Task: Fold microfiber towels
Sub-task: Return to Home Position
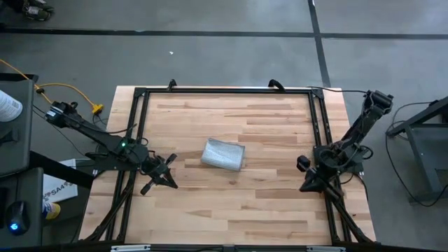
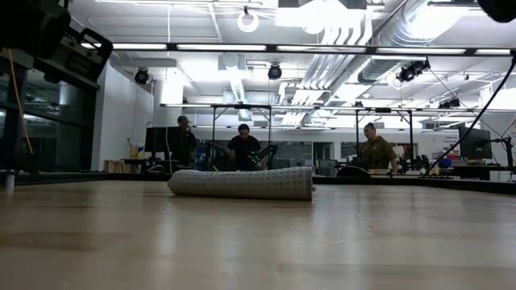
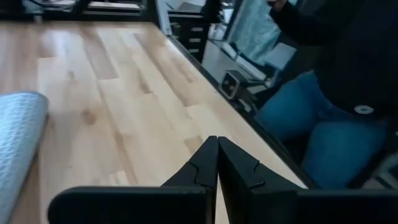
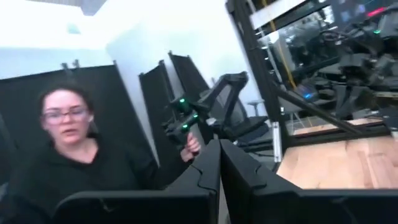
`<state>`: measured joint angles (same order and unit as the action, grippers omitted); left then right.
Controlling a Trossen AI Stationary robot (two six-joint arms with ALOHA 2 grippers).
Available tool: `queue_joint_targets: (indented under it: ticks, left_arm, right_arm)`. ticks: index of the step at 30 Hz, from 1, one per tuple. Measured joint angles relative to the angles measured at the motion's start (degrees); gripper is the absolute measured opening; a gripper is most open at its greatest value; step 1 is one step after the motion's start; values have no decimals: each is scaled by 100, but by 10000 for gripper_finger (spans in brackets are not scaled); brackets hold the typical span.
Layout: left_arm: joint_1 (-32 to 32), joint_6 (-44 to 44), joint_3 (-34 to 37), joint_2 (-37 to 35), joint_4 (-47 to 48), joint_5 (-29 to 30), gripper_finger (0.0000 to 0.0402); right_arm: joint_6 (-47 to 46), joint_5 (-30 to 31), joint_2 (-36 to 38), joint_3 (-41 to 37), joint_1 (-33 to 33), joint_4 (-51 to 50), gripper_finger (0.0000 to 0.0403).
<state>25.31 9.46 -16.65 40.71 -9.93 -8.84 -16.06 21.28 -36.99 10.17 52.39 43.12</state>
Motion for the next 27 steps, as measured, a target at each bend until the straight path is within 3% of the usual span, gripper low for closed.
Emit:
queue_joint_targets:
  ticks: [14, 27]
  left_arm:
    - [25, 91, 62, -44, -21, 82, 10]
    - [25, 135, 62, -42, -57, 79, 10]
  right_arm:
    - [556, 20, 678, -34, 664, -111, 2]
    - [579, 415, 1750, -778, 849, 34, 2]
